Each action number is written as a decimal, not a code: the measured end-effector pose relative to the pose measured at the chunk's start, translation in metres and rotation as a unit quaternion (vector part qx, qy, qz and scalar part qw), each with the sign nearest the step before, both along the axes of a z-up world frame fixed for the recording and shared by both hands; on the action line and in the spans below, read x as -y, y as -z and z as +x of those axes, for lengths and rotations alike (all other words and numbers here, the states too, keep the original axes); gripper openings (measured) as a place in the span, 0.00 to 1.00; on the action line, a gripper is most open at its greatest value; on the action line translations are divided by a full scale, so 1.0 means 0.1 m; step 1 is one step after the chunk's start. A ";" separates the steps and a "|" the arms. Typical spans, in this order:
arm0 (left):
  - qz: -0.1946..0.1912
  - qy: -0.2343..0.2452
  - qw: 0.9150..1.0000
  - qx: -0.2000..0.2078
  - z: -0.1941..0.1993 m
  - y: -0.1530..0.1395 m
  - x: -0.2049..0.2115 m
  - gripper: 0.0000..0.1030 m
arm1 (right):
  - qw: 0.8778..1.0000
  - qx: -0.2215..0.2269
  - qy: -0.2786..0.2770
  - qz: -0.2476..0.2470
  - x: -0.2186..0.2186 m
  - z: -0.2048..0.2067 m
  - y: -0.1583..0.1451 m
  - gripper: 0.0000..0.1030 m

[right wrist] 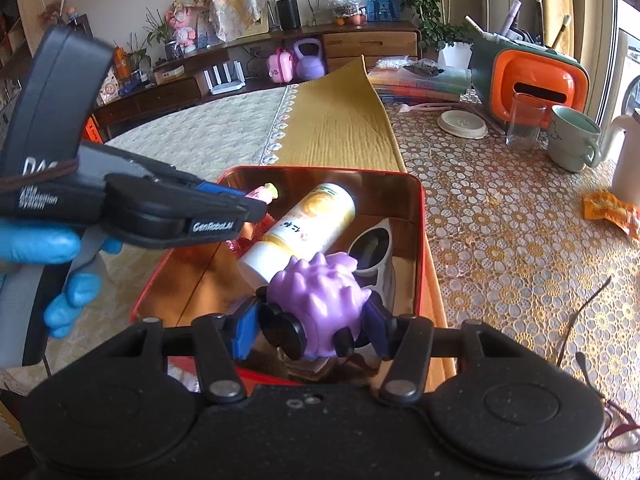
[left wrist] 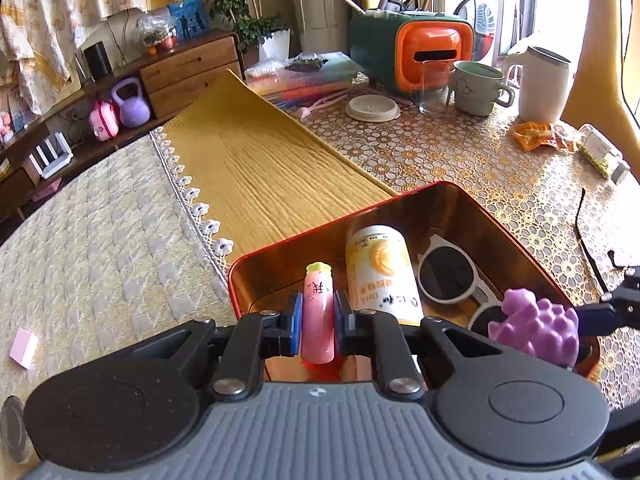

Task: Organize rigid objects
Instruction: 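Carry the pink tube with the left tool while the right tool carries the spiky toy to the tin, then open the left gripper inside the tin while the right gripper releases the spiky toy there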

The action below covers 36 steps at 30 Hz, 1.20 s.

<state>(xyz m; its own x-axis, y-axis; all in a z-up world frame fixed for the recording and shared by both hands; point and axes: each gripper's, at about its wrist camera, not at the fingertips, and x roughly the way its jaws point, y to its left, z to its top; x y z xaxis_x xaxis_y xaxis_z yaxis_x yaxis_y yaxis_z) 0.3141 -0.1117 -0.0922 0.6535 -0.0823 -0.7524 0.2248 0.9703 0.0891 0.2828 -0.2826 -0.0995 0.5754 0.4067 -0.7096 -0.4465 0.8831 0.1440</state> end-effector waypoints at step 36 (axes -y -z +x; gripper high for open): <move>-0.033 -0.015 0.998 -0.053 0.13 0.15 -0.02 0.16 | 1.000 -0.004 -0.004 -0.028 -0.13 0.06 0.12 0.62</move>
<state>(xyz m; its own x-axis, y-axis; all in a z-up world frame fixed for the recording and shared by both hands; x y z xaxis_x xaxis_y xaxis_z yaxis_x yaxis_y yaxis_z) 0.3274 -0.1099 -0.1074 0.5730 -0.1147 -0.8115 0.1999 0.9798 0.0027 0.2884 -0.2697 -0.1112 0.5664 0.3711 -0.7359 -0.4531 0.8861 0.0981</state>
